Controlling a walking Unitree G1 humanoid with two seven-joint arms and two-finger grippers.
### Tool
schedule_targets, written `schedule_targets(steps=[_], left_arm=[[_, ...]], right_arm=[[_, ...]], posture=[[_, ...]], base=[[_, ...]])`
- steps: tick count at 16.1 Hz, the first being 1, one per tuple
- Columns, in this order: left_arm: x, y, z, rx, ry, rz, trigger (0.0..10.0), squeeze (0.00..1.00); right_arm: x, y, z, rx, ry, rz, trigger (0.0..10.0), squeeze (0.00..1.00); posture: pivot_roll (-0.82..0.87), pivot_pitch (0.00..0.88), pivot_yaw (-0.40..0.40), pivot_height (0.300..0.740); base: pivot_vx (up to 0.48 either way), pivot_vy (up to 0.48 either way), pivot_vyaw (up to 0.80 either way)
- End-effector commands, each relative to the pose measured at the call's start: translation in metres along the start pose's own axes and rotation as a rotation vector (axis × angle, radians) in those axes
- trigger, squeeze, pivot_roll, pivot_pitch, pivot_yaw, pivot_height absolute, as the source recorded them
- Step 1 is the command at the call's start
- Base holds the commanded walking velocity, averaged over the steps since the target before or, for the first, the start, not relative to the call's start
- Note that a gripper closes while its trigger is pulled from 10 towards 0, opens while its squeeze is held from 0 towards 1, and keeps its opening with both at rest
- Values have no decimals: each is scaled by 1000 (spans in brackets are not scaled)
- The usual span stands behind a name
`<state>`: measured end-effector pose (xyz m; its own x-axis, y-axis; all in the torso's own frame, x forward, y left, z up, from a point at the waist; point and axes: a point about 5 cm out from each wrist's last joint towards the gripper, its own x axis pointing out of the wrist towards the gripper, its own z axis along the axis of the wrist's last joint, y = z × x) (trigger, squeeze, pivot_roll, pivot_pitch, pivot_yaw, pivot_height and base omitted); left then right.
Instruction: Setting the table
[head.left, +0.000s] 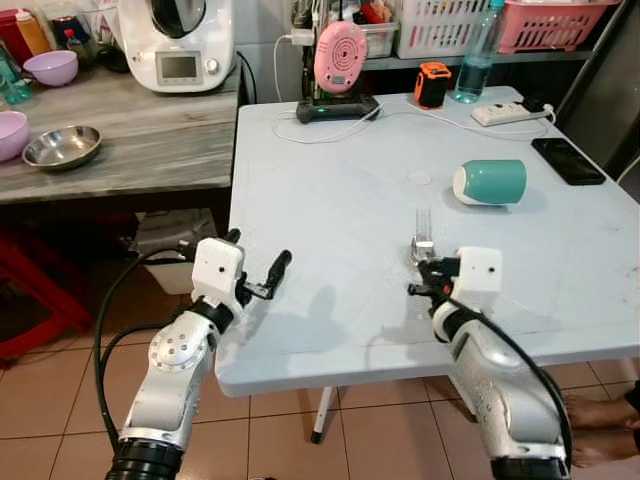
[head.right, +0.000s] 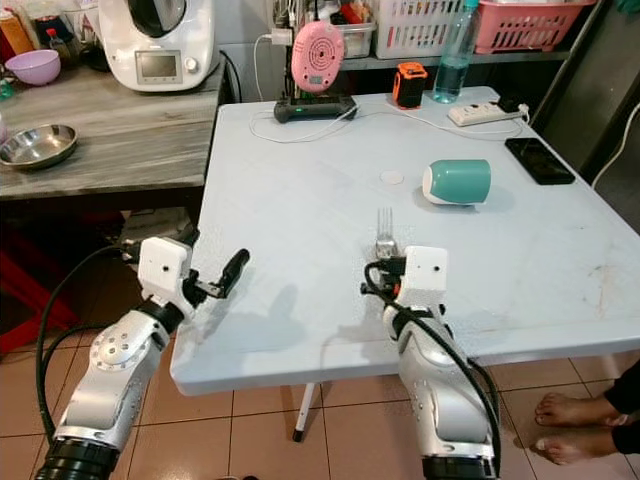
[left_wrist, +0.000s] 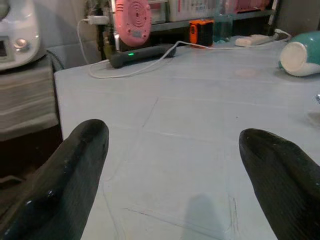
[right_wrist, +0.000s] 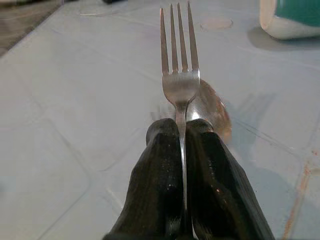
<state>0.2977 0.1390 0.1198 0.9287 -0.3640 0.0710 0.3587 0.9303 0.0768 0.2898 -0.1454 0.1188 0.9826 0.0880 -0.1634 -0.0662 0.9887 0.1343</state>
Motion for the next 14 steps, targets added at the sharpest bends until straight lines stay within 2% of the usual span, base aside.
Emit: schedule_targets(steps=[1,2,3,5,8,14], left_arm=[[0,2,-2,-22,11,35,10000,0],[0,2,-2,-33,11,53,10000,0],[0,2,-2,-52,9,68,10000,0],[0,3,-2,-71,-1,77,10000,0],[2,2,-2,-101,-7,90,10000,0],[6,3,1,-101,-18,84,10000,0]], right_arm=[[-3,5,5,-7,-39,15,39,0],[-5,7,4,-13,-45,16,7451,0],[-5,8,5,-15,-54,13,10000,0],[-6,11,5,-49,-68,24,10000,0],[-6,6,6,-40,-76,-8,10000,0],[-6,8,4,-44,-75,-3,10000,0]], posture=[[-41,49,23,740],[-40,50,17,740],[-39,52,11,740],[-43,50,6,740],[-48,45,6,740],[-50,43,12,740]], base=[[0,0,0],[0,0,0],[0,0,0],[0,0,0],[0,0,0],[0,343,-515]])
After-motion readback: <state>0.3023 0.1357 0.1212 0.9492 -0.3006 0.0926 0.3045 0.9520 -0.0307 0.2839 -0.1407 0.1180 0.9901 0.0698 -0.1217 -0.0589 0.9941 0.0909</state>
